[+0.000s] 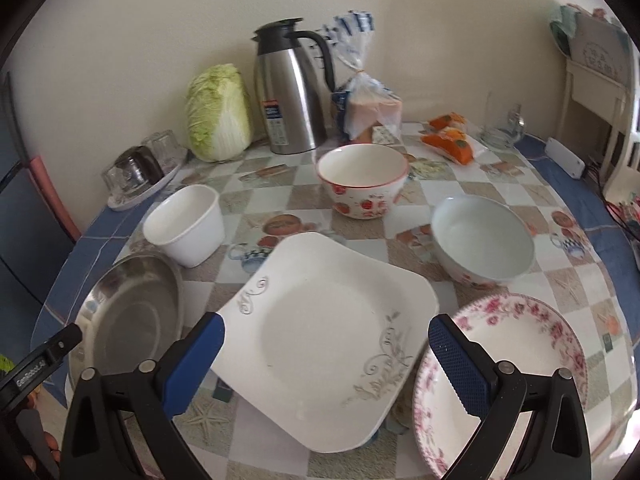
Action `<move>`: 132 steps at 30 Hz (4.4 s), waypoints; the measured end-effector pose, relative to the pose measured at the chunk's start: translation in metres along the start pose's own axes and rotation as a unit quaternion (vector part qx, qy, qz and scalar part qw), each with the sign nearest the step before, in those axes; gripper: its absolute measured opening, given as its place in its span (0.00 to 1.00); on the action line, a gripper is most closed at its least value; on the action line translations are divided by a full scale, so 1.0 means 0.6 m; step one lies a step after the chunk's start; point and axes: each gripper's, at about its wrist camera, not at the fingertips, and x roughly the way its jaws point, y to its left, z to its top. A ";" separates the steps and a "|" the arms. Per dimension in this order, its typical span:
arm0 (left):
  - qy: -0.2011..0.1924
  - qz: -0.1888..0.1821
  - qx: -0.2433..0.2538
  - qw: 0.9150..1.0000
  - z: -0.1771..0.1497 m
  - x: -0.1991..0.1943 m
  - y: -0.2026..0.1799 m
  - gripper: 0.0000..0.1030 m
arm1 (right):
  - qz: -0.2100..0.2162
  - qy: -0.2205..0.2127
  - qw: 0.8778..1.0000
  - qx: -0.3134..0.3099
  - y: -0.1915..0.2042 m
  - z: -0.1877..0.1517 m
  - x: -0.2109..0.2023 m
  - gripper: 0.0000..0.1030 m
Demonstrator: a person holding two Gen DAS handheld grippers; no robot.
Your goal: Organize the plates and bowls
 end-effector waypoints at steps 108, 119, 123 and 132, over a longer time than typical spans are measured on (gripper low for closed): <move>0.017 -0.064 -0.034 0.997 0.113 -0.032 -0.076 0.25 | 0.178 0.025 0.984 -0.007 0.009 0.080 0.025 0.12; 0.010 -0.099 0.011 0.995 0.121 -0.055 -0.213 0.25 | 0.131 -0.013 0.991 0.032 -0.104 0.104 -0.011 0.12; 0.016 -0.124 0.014 0.992 0.117 -0.051 -0.251 0.25 | 0.125 -0.020 0.991 0.047 -0.151 0.109 -0.021 0.12; 0.046 -0.162 -0.010 0.986 0.089 -0.018 -0.291 0.25 | 0.108 -0.015 0.991 0.076 -0.220 0.111 -0.021 0.12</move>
